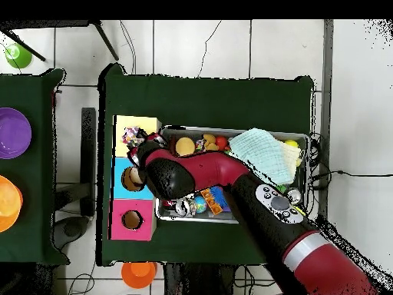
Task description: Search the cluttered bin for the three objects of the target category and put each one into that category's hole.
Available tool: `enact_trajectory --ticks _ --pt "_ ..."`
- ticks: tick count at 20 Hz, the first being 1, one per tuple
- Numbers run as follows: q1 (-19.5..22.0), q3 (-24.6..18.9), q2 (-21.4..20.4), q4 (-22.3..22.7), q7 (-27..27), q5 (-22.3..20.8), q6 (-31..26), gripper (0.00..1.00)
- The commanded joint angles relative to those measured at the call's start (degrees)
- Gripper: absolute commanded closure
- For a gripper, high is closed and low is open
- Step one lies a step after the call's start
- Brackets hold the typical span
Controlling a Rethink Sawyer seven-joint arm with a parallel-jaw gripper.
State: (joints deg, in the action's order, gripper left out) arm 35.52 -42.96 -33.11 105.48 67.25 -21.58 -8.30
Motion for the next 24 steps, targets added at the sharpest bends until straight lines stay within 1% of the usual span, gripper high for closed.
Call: enact_trajectory --ticks 1,7,13,18,20,24 --pt "-0.3 2.9 0.5 1.7 4.1 -1.3 -8.0 0.00" --pt "-0.1 3.0 0.0 1.9 3.9 -1.2 -8.4 0.00" --pt "0.3 2.3 -1.2 2.2 3.8 -0.3 -10.5 0.00" --pt "1.2 0.8 -4.5 3.4 3.9 1.4 -14.3 0.00" --pt "2.0 -0.5 -6.0 3.9 3.9 2.6 -15.9 0.00" --pt "2.9 -2.0 -5.8 4.5 3.9 3.4 -16.5 0.00"
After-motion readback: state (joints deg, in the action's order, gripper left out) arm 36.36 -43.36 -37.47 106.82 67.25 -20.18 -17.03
